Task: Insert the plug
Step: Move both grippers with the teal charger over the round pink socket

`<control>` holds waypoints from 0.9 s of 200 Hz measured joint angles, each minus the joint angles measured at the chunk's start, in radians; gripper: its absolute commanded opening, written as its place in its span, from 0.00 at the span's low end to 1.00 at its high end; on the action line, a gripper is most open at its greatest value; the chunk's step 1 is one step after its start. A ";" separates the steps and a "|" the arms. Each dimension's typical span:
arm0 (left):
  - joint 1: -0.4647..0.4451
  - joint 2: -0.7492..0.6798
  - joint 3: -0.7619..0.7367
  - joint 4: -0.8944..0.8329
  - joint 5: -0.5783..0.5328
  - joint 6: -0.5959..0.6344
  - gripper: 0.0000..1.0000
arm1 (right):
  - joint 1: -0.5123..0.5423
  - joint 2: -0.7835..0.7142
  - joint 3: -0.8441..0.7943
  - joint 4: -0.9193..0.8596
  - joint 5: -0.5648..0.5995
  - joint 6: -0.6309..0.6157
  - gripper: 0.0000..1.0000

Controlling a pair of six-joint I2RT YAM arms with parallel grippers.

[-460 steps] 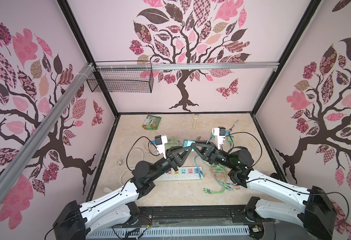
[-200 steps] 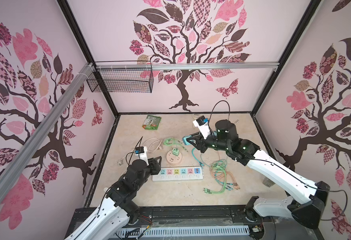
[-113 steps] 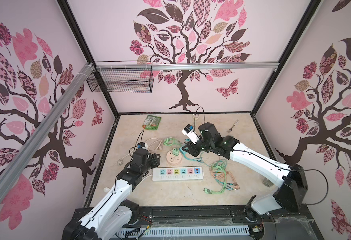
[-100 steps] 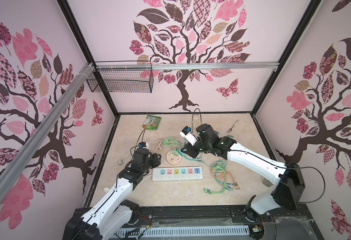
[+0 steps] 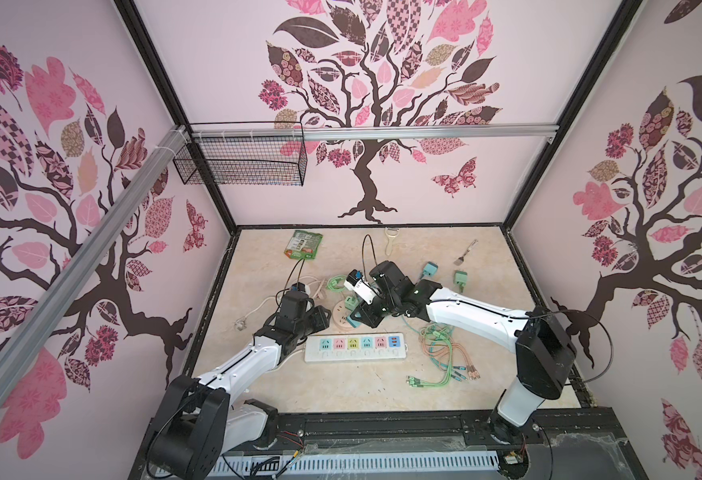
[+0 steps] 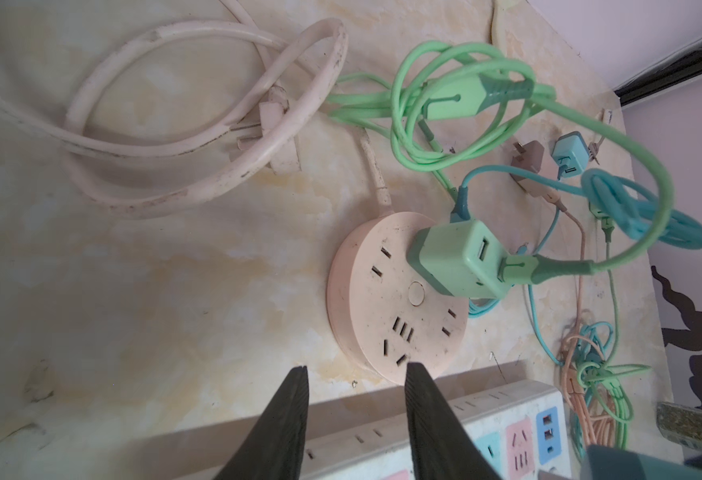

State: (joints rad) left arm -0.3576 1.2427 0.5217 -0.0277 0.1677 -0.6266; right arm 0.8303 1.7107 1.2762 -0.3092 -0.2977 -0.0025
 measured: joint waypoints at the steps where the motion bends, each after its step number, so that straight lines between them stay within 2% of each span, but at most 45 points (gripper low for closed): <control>1: 0.000 0.002 0.000 0.001 0.001 0.000 0.40 | 0.000 0.001 0.000 0.000 0.000 0.000 0.20; 114: 0.000 0.175 0.002 0.102 0.047 0.037 0.32 | 0.006 0.172 0.139 -0.014 0.068 -0.036 0.21; 180: 0.003 0.193 0.002 0.144 0.055 0.048 0.30 | 0.006 0.221 0.184 -0.050 0.091 -0.067 0.21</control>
State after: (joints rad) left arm -0.3542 1.4361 0.5240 0.1162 0.2230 -0.5789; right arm 0.8368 1.9316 1.4601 -0.3595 -0.2066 -0.0696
